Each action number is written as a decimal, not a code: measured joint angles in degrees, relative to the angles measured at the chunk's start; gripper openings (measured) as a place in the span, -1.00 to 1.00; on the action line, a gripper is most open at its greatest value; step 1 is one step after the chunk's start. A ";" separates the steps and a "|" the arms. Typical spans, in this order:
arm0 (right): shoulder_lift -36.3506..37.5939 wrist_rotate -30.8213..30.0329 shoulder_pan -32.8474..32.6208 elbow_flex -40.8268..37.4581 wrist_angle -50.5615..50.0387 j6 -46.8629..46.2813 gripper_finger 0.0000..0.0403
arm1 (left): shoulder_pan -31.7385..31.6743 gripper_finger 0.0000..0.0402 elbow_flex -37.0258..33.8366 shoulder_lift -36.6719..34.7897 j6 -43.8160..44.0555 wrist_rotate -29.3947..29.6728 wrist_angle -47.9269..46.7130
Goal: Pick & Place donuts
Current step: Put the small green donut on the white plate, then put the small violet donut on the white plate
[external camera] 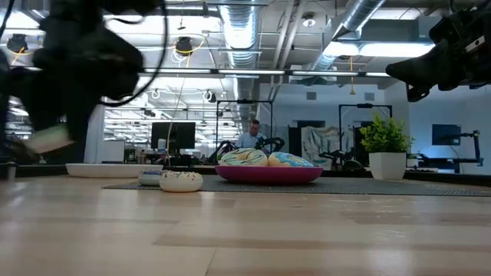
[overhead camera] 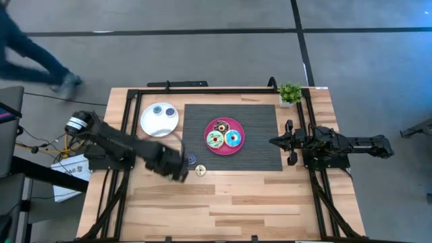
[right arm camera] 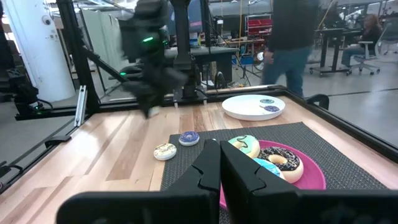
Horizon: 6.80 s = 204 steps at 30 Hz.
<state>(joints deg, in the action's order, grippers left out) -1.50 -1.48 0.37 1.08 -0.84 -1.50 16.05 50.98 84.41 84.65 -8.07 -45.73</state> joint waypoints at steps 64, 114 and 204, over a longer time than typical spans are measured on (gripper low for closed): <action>0.01 0.00 0.02 0.00 0.00 -0.01 -1.00 | -73.72 0.19 13.92 19.88 -67.08 -1.69 -17.55; 0.01 -0.01 0.02 0.00 0.00 0.00 -1.00 | 4.62 0.66 -1.17 -17.00 -26.55 57.45 11.00; 0.01 0.00 0.00 0.01 -0.02 -0.01 -1.00 | -2.55 0.39 -22.18 7.37 -56.46 32.25 57.19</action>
<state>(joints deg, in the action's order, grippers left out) -1.49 -1.48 0.37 1.09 -0.86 -1.51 13.50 28.80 91.79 28.18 24.18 11.46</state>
